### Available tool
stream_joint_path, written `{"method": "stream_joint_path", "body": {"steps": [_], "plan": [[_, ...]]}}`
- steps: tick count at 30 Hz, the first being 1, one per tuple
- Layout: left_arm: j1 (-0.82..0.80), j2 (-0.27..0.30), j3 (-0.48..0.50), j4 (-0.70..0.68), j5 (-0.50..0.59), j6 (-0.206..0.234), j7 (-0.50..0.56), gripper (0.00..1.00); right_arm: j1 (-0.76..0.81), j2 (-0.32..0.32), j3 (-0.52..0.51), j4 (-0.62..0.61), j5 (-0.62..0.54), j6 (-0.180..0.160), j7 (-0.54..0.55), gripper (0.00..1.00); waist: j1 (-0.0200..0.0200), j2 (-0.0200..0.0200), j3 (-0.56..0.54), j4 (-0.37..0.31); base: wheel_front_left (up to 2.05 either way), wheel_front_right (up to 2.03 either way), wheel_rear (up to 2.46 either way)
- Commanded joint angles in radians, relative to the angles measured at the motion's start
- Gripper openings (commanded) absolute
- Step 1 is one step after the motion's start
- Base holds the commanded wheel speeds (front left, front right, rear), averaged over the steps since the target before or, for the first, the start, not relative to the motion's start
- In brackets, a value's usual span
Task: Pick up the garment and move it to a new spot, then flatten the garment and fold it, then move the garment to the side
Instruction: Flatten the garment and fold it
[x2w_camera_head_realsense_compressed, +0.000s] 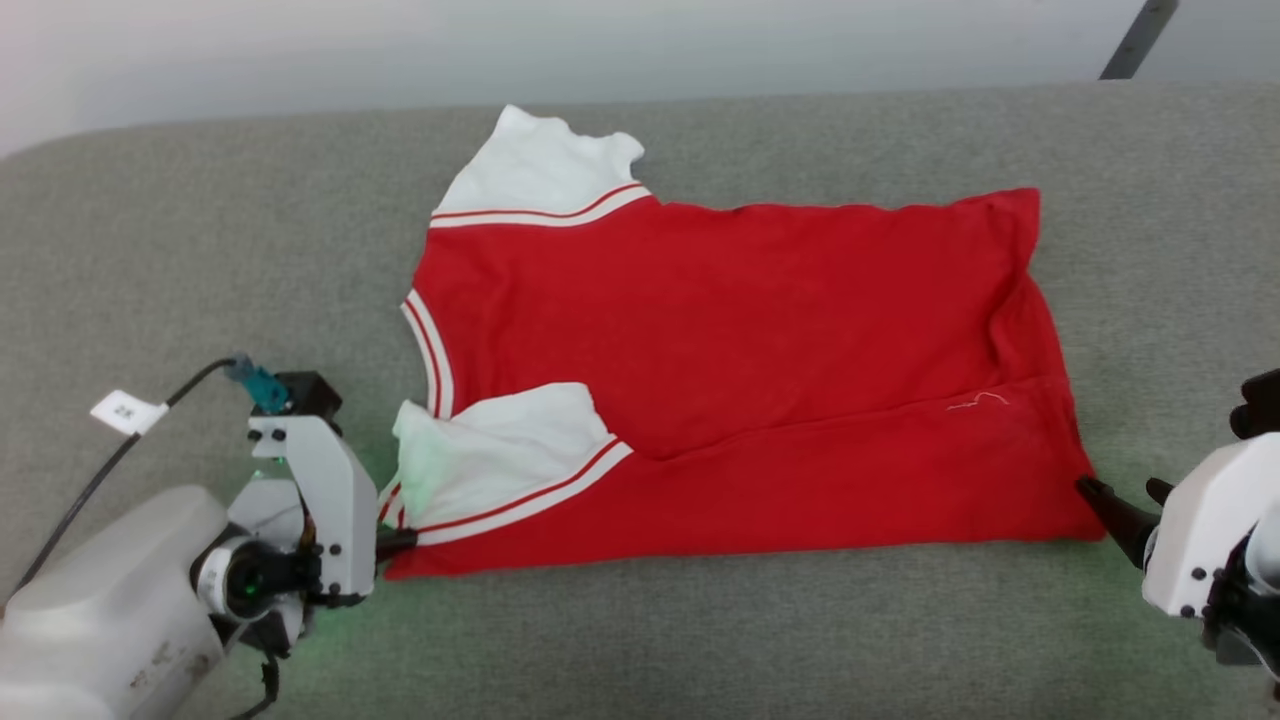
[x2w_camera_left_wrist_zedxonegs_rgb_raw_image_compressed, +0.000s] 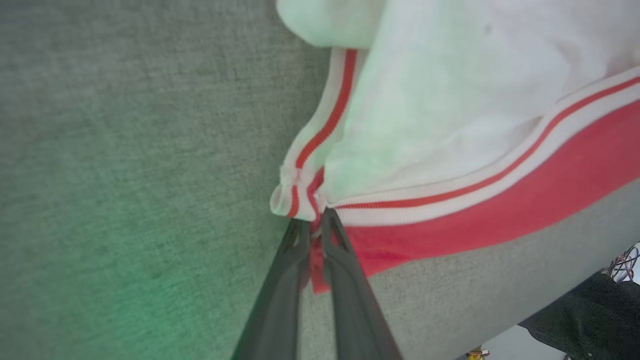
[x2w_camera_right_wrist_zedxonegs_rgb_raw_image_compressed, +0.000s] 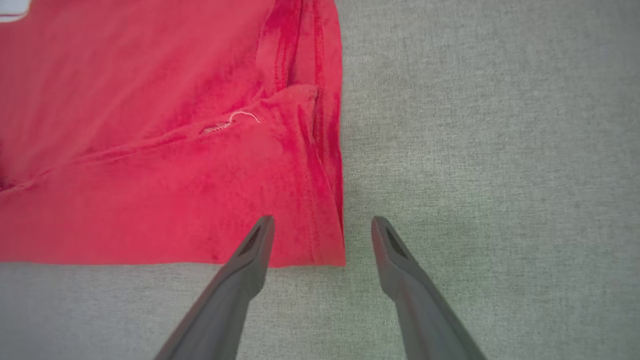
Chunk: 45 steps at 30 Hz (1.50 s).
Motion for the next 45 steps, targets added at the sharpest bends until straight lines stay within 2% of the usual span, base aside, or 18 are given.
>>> {"method": "stream_joint_path", "body": {"steps": [1, 11, 12, 13, 14, 22, 31, 36, 45], "plan": [[0.007, -0.024, -0.009, 0.026, 0.017, 0.009, -0.021, 0.0, -0.016, -0.006, 0.002, 0.014, -0.01, 0.0, 0.004, 1.0, 0.0001, 0.0, 0.01, 0.01, 0.0, 0.0, 0.0], [-0.012, -0.049, -0.007, 0.044, 0.027, 0.002, -0.025, 0.0, -0.121, -0.005, 0.032, 0.262, -0.048, 0.0, 0.033, 1.0, 0.0001, 0.0, 0.034, 0.036, 0.0, 0.0, 0.0], [-0.012, -0.051, -0.007, 0.045, 0.026, 0.0, -0.025, 0.0, -0.126, -0.006, 0.043, 0.284, -0.048, 0.0, 0.035, 0.87, 0.0001, 0.0, 0.035, 0.038, 0.0, 0.0, 0.0], [-0.012, -0.052, -0.006, 0.047, 0.026, -0.001, -0.027, 0.0, -0.134, -0.008, 0.061, 0.3, -0.043, 0.0, 0.035, 0.35, 0.0001, 0.0, 0.036, 0.038, 0.0, 0.0, 0.0], [-0.012, -0.053, -0.006, 0.048, 0.026, -0.002, -0.026, 0.0, -0.142, -0.013, 0.073, 0.319, -0.038, 0.0, 0.032, 0.0, 0.0001, 0.0, 0.037, 0.039, 0.0, 0.0, 0.0], [-0.009, -0.038, 0.004, 0.051, 0.015, -0.006, -0.026, 0.0, -0.185, -0.056, 0.113, 0.394, 0.002, -0.001, -0.005, 0.0, 0.0001, 0.0, 0.031, 0.041, 0.0, 0.0, 0.0], [-0.001, 0.007, 0.011, -0.008, 0.003, 0.017, -0.001, 0.0, -0.178, -0.114, 0.138, 0.38, 0.051, -0.001, -0.002, 0.0, 0.0001, 0.0, 0.006, 0.038, 0.0, 0.0, 0.0], [-0.001, 0.04, 0.006, -0.073, 0.007, 0.046, 0.024, 0.0, -0.151, -0.148, 0.164, 0.334, 0.091, -0.001, 0.026, 0.0, 0.0001, 0.0, -0.016, 0.042, 0.0, 0.0, 0.0], [0.037, 0.119, -0.011, -0.255, 0.012, 0.13, 0.051, 0.0, -0.053, -0.201, 0.16, 0.221, 0.141, -0.001, 0.089, 0.0, 0.0001, 0.0, -0.049, 0.046, 0.0, 0.0, 0.0]]}}
